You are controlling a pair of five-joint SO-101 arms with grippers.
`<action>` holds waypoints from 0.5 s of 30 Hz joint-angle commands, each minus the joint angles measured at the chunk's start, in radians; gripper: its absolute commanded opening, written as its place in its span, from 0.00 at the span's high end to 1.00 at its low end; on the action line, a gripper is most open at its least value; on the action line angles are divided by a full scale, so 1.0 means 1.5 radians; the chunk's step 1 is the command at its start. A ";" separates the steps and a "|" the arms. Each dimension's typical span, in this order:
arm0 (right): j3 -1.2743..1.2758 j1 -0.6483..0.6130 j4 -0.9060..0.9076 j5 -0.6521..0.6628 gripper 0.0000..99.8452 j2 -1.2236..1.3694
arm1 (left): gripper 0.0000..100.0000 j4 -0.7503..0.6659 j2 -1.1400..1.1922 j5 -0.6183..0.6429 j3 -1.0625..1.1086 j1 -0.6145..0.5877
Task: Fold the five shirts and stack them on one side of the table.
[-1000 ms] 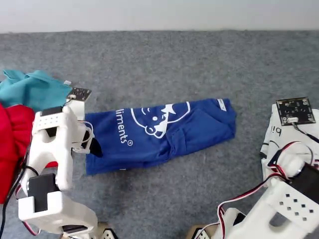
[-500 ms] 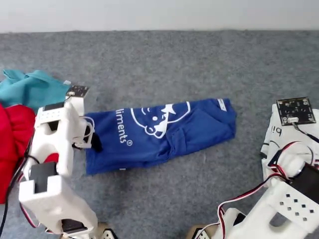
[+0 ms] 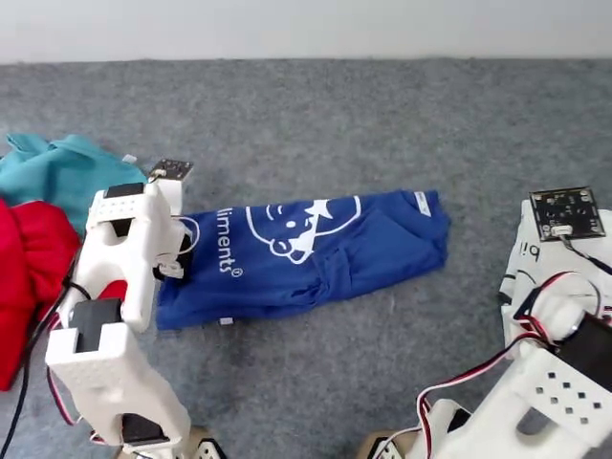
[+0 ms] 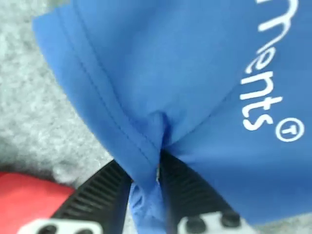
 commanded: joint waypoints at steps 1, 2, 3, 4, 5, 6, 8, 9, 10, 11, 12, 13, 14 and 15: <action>-0.019 0.006 0.024 0.005 0.98 -0.013 | 0.99 0.026 -0.093 0.028 -0.017 0.000; -0.019 0.006 0.024 0.005 0.98 -0.013 | 0.99 0.032 -0.127 0.030 -0.017 0.008; -0.019 0.006 0.024 0.005 0.98 -0.013 | 0.99 0.037 -0.163 0.033 -0.017 0.021; -0.019 0.005 0.024 0.005 0.98 -0.013 | 0.99 0.050 -0.196 0.032 -0.017 0.036; -0.019 0.005 0.024 0.005 0.98 -0.013 | 0.99 0.062 -0.224 0.033 -0.017 0.055; -0.019 0.004 0.024 0.005 0.98 -0.013 | 0.99 0.076 -0.252 0.033 -0.017 0.077; -0.019 0.004 0.024 0.005 0.98 -0.013 | 0.99 0.099 -0.299 0.039 -0.017 0.122; -0.019 0.004 0.024 0.005 0.98 -0.013 | 0.99 0.107 -0.315 0.051 -0.018 0.145; -0.019 0.004 0.024 0.005 0.98 -0.012 | 0.99 0.113 -0.329 0.064 -0.019 0.167; -0.019 0.004 0.024 0.005 0.98 -0.011 | 0.99 0.114 -0.342 0.077 -0.019 0.187; -0.019 0.004 0.024 0.005 0.98 -0.009 | 0.99 0.114 -0.351 0.092 -0.019 0.210; -0.019 0.004 0.024 0.005 0.98 -0.009 | 0.99 0.110 -0.358 0.111 -0.019 0.230; -0.019 0.004 0.024 0.005 0.98 -0.009 | 0.98 0.107 -0.363 0.128 -0.020 0.251; -0.019 0.004 0.024 0.005 0.98 -0.009 | 0.98 0.106 -0.364 0.138 -0.028 0.272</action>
